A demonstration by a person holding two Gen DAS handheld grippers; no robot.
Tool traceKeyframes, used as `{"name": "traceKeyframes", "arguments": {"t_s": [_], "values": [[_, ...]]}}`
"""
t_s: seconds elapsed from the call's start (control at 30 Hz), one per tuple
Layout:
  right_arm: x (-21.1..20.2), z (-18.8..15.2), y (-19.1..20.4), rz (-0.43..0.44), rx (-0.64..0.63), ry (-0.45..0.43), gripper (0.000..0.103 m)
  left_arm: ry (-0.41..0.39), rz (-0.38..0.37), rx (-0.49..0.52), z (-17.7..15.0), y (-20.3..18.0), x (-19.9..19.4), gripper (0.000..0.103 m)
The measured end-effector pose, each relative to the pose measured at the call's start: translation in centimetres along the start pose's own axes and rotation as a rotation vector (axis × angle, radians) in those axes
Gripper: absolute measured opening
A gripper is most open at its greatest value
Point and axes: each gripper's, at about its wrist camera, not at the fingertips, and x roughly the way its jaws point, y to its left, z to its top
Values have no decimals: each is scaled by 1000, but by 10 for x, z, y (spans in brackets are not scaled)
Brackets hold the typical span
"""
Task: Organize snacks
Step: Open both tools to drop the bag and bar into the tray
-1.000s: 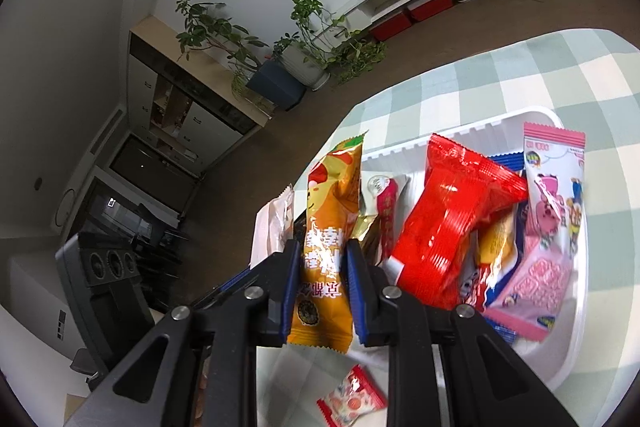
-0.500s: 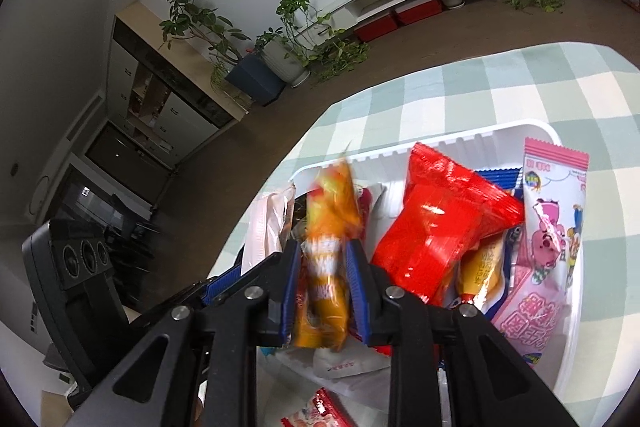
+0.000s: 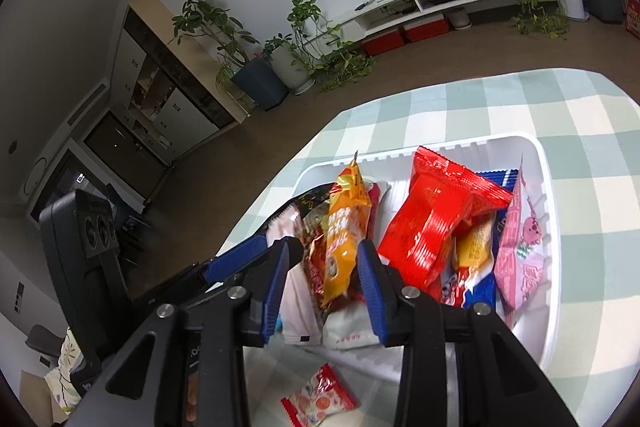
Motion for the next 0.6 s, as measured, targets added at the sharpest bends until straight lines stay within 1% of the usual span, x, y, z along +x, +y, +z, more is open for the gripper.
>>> {"name": "traceKeyframes", "arguments": {"t_s": [0.13,0.37,0.5,0.6], "values": [[-13,-10,5,5,-8,-8,43,-9,0,-11,-6,2,-14,47],[-26,-29,13,1,-24,4,44,-21,-3,-25,-20,6,-37,47],[-23,-37,18,10,-35,32,44,-23,-7,-47,-33,12,-50,48],[-14,-44,27,26,-61,71,45,-27,-8,-72,-42,19,-59,48]]}}
